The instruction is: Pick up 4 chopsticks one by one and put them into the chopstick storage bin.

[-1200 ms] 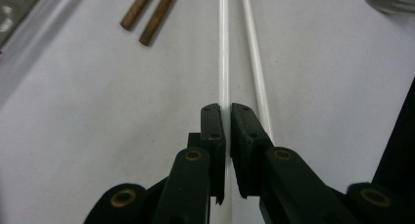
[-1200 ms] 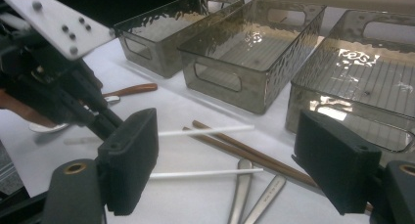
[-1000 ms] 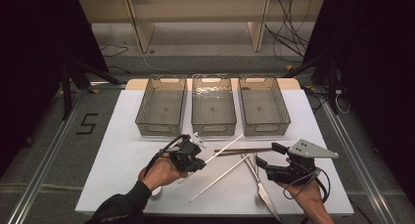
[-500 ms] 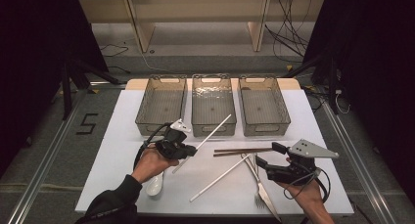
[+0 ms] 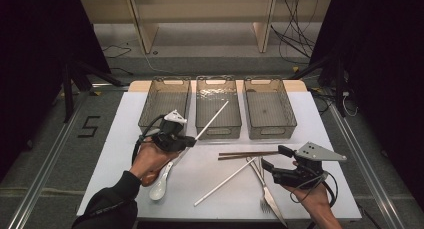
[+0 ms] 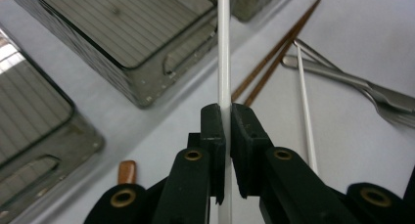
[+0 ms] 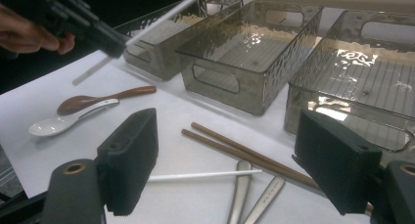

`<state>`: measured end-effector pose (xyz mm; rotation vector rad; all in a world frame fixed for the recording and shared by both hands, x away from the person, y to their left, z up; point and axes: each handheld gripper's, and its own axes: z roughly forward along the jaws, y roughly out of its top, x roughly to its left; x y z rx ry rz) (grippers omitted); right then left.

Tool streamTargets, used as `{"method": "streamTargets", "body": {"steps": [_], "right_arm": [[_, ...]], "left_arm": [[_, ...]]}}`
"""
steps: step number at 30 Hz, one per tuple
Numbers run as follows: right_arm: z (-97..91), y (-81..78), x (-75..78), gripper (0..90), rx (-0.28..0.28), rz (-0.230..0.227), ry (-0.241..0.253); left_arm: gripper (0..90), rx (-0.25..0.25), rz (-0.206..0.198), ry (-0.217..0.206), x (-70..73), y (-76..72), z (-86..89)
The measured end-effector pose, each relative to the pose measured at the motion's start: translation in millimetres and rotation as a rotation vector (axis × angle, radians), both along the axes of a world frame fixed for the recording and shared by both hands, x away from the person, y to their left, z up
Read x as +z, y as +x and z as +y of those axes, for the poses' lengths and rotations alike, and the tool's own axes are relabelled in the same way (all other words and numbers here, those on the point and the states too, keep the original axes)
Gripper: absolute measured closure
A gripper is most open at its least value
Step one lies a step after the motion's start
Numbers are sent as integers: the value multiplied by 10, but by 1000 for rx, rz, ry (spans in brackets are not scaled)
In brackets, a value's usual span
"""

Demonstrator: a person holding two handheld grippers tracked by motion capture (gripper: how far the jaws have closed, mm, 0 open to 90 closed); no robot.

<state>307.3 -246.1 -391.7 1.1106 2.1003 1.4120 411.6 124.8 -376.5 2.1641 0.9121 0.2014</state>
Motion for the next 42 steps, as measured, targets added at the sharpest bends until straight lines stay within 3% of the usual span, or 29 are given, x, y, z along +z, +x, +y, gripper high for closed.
{"method": "streamTargets", "body": {"steps": [10,27,42], "right_arm": [[-1,-3,4,250,1,-2,5],[1,-3,2,249,4,1,4],[-5,1,1,249,4,5,6]], "left_arm": [[840,92,-31,-41,130,256,203],[840,203,-74,-6,227,716,472],[840,305,-96,37,183,1112,755]]}}
